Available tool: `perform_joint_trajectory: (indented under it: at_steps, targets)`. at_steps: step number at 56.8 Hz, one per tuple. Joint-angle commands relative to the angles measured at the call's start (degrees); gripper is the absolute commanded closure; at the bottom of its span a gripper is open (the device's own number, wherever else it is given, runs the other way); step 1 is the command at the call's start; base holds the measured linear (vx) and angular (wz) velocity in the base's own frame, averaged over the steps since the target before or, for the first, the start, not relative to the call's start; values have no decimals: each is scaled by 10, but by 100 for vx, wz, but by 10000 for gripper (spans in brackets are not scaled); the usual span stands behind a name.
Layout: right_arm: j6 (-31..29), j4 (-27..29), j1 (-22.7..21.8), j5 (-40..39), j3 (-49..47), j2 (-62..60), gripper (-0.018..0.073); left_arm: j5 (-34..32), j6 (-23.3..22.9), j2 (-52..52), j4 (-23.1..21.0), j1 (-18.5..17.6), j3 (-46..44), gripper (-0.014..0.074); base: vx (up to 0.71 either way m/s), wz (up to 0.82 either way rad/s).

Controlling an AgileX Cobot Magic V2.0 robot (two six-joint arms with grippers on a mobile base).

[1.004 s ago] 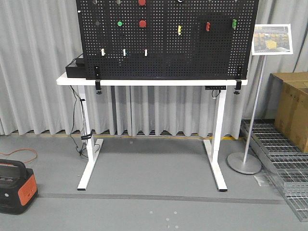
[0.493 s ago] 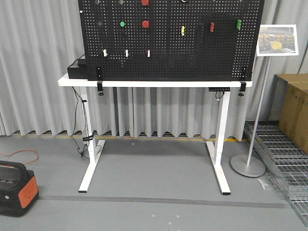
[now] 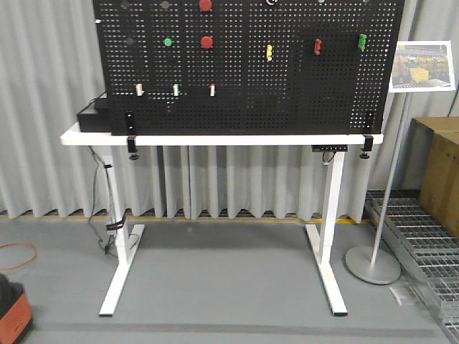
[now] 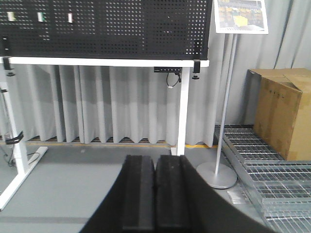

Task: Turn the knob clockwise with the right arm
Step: 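Drive the base toward the black pegboard on the white table, then raise the right gripper toward the silver knob on the pegboard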

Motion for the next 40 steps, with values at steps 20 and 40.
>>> perform_joint_trajectory:
  at_steps: [20,40]
  targets:
    - [0,-1,-4,-46,4,-7,562,-49,-2,-9,-6,-4,19,603,41,-4]
    - [0,-1,-4,-46,4,-7,562,-49,-2,-9,-6,-4,19,603,41,7]
